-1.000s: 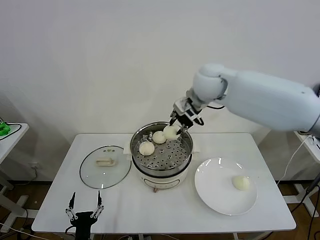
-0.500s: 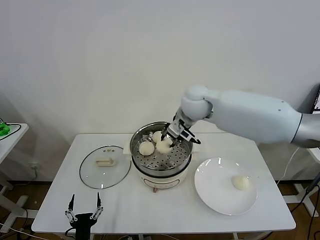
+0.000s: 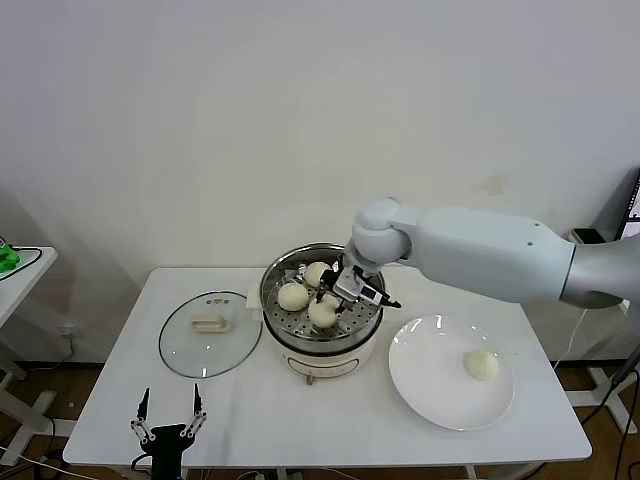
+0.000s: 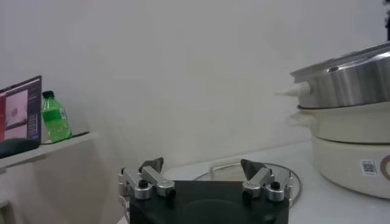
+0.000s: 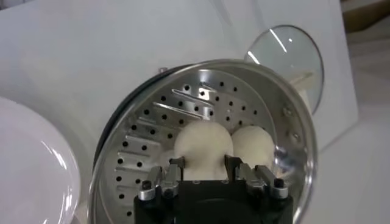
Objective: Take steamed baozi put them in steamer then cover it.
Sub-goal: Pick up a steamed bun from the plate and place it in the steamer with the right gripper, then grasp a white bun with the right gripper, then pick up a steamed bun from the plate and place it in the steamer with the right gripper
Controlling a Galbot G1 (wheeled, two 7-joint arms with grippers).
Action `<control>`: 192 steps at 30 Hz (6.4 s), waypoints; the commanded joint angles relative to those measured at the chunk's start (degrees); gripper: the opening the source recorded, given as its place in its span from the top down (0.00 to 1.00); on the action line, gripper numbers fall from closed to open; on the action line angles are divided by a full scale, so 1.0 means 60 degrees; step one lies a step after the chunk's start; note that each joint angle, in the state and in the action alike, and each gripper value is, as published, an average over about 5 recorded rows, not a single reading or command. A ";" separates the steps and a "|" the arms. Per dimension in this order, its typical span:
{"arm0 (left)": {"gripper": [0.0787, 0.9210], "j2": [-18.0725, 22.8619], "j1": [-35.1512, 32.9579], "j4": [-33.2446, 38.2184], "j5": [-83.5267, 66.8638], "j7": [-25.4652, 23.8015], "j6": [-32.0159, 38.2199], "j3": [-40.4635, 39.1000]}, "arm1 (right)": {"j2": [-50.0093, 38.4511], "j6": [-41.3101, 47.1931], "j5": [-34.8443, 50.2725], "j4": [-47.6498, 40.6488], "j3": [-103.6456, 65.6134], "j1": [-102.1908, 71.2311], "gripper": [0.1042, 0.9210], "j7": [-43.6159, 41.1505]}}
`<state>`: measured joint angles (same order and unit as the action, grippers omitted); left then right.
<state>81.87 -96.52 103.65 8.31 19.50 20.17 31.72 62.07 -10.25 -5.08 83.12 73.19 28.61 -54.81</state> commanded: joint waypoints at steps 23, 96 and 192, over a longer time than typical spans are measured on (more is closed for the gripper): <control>0.12 0.0015 0.0026 -0.0075 0.0001 0.0021 0.0037 -0.0031 | -0.0089 -0.0331 -0.0210 -0.0071 0.0070 0.0118 0.33 0.0053; 0.12 -0.0517 -0.0121 0.0106 -0.0011 -0.0017 -0.0116 -0.0181 | -0.5513 0.4786 0.0031 -0.0642 -0.3933 -0.5606 0.12 -0.0452; 0.12 -0.0507 0.0436 0.0024 -0.0111 -0.0029 -0.0003 -0.0423 | 0.0170 0.8017 0.6906 -0.0908 0.0950 0.0826 0.49 0.1816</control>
<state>78.82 -93.90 103.83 7.68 19.32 20.03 29.17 60.01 37.10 37.27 82.26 79.74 37.22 -43.93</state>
